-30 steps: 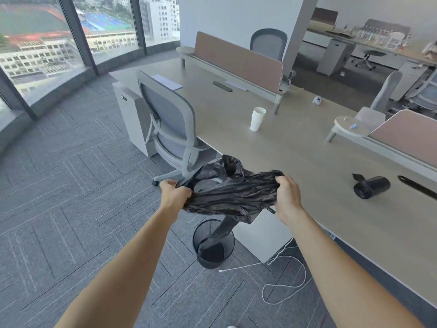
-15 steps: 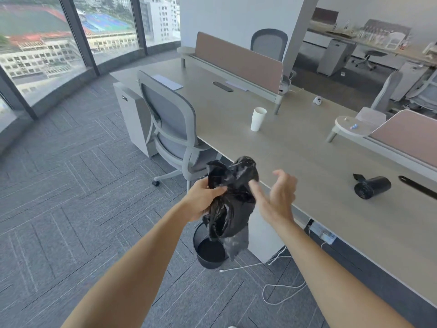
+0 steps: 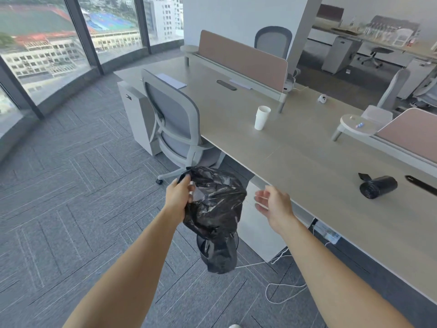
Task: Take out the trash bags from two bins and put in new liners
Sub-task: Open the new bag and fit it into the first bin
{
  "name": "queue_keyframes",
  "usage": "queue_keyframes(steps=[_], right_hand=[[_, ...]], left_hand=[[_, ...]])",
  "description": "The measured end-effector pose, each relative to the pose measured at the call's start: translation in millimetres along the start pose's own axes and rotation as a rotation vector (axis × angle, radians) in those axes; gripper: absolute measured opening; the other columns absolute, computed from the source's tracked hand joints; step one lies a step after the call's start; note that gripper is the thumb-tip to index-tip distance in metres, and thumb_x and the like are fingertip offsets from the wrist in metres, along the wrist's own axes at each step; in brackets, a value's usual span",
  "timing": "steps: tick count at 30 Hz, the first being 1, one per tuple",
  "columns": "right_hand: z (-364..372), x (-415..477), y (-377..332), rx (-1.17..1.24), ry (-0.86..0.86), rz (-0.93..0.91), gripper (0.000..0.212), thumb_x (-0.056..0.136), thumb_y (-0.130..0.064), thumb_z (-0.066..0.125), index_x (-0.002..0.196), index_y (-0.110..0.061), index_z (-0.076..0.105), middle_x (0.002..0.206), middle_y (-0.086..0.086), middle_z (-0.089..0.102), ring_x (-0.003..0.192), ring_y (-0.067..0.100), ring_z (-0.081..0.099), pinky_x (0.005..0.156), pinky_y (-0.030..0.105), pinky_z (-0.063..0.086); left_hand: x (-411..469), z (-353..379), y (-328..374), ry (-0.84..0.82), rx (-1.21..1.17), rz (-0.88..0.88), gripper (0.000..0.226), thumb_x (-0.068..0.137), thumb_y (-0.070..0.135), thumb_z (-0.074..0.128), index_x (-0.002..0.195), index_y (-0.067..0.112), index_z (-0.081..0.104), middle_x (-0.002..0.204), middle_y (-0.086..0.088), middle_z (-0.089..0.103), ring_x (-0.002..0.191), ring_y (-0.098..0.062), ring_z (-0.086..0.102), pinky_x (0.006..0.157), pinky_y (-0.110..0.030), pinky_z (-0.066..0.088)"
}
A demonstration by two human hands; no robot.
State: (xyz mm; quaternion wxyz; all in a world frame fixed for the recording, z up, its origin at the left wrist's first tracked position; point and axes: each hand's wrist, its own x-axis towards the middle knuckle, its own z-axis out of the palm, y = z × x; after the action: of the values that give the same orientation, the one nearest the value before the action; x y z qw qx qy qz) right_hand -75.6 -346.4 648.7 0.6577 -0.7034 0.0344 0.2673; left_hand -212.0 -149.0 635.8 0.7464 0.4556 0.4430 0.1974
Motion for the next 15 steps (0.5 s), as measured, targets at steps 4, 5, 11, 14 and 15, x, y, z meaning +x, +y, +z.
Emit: queue_keyframes(steps=[4,5,11,14,15], right_hand=[[1.1,0.5,-4.9,0.005,-0.054,0.068,0.022,0.093,-0.028,0.058,0.075,-0.015,0.054,0.088,0.004,0.067,0.078,0.021,0.062,0.071,0.035,0.051],[5.4,-1.1,-4.4,-0.093,-0.114,0.065,0.023,0.092,-0.038,0.061,0.085,-0.016,0.059,0.095,0.002,0.067,0.083,0.021,0.063,0.074,0.038,0.052],[44.0,-22.5,4.1,-0.304,-0.544,-0.029,0.026,0.096,-0.045,0.055,0.114,-0.03,0.065,0.108,-0.003,0.073,0.097,0.017,0.068,0.078,0.033,0.053],[47.5,-23.9,2.1,-0.246,-0.597,-0.055,0.021,0.095,-0.035,0.062,0.113,-0.029,0.069,0.1,0.001,0.074,0.092,0.019,0.069,0.077,0.032,0.051],[46.9,-23.7,1.4,-0.247,-0.621,-0.046,0.022,0.094,-0.033,0.063,0.115,-0.027,0.068,0.099,0.002,0.074,0.09,0.02,0.069,0.077,0.032,0.052]], left_hand=[[-2.6,-9.7,-0.4,-0.147,0.033,-0.133,0.027,0.099,0.029,0.047,0.1,0.01,0.067,0.071,-0.003,0.065,0.034,-0.008,0.034,0.04,-0.02,0.027],[-6.4,-9.2,0.5,-0.278,-0.003,-0.184,0.032,0.098,0.027,0.043,0.105,0.01,0.069,0.077,-0.006,0.069,0.035,-0.008,0.034,0.04,-0.02,0.028],[-22.8,18.0,4.9,-0.635,0.338,-0.026,0.044,0.073,-0.004,0.043,0.108,0.001,0.07,0.107,-0.021,0.072,0.101,-0.039,0.067,0.095,-0.048,0.052],[-18.4,15.9,4.3,-0.506,0.621,0.199,0.022,0.077,-0.004,0.053,0.087,-0.001,0.072,0.089,-0.02,0.073,0.081,-0.03,0.068,0.087,-0.046,0.056],[-19.6,14.2,4.5,-0.485,0.634,0.219,0.017,0.075,0.001,0.058,0.085,-0.002,0.071,0.081,-0.014,0.071,0.073,-0.025,0.064,0.08,-0.042,0.054]])
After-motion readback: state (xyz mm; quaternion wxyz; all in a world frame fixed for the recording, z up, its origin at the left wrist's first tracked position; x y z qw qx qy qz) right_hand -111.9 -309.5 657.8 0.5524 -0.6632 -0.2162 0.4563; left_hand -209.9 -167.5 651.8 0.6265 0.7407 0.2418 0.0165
